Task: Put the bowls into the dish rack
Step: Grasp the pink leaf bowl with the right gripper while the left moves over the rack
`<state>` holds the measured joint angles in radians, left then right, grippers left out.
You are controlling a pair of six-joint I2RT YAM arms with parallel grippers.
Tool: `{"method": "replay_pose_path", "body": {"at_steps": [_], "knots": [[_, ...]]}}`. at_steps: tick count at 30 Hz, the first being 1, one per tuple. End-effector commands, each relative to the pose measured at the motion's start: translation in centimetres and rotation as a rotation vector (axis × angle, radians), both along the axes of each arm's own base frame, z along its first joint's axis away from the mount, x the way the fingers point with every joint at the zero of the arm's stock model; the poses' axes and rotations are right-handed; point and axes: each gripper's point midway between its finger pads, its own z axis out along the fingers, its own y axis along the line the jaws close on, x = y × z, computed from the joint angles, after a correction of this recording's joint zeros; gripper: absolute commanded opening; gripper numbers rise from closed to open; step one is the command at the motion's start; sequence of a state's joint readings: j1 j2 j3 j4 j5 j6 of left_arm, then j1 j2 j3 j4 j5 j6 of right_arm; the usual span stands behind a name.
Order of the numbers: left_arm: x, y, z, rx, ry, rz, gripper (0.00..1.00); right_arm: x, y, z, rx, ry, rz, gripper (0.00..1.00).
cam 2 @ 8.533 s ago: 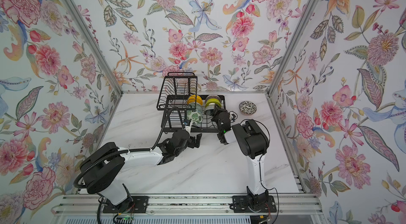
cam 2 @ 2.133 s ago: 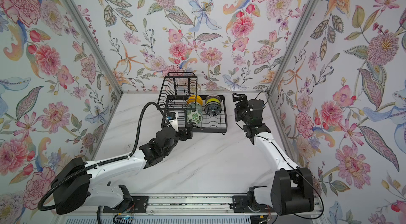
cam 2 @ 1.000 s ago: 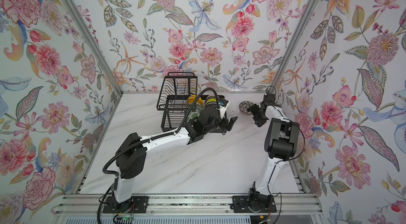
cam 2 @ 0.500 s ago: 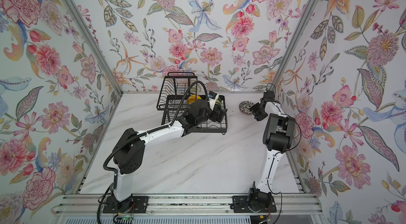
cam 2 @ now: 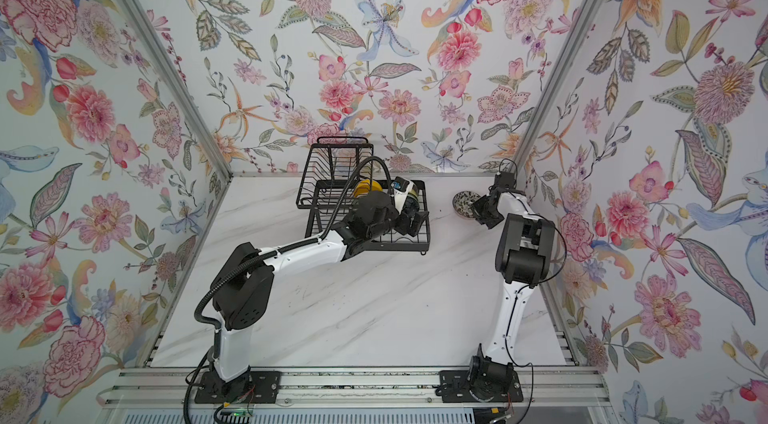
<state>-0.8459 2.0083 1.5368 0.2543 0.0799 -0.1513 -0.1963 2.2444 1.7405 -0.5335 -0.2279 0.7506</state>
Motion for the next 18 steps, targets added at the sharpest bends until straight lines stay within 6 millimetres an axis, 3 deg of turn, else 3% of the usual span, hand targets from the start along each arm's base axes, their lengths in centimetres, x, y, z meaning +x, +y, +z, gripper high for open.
{"method": "replay_pose_path", "body": {"at_steps": [1, 7, 10, 13, 18], "knots": [[-0.7, 0.6, 2.8, -0.055, -0.022, -0.019, 0.99, -0.1, 1.0, 0.4, -0.002, -0.011, 0.011, 0.05], [-1.1, 1.2, 3.2, -0.056, -0.015, -0.008, 0.99, -1.0, 2.0, 3.0, 0.006, -0.066, 0.0, 0.0], [-2.1, 1.9, 3.5, -0.037, -0.007, 0.01, 0.99, -2.5, 2.9, 3.9, 0.02, -0.099, -0.004, 0.0], [-3.4, 2.5, 3.5, -0.01, 0.047, 0.013, 0.99, -4.9, 3.8, 4.3, 0.031, -0.12, 0.001, 0.0], [-5.2, 3.8, 1.3, 0.07, 0.194, 0.078, 0.99, -10.4, 5.1, 3.7, 0.042, -0.118, 0.01, 0.0]]}}
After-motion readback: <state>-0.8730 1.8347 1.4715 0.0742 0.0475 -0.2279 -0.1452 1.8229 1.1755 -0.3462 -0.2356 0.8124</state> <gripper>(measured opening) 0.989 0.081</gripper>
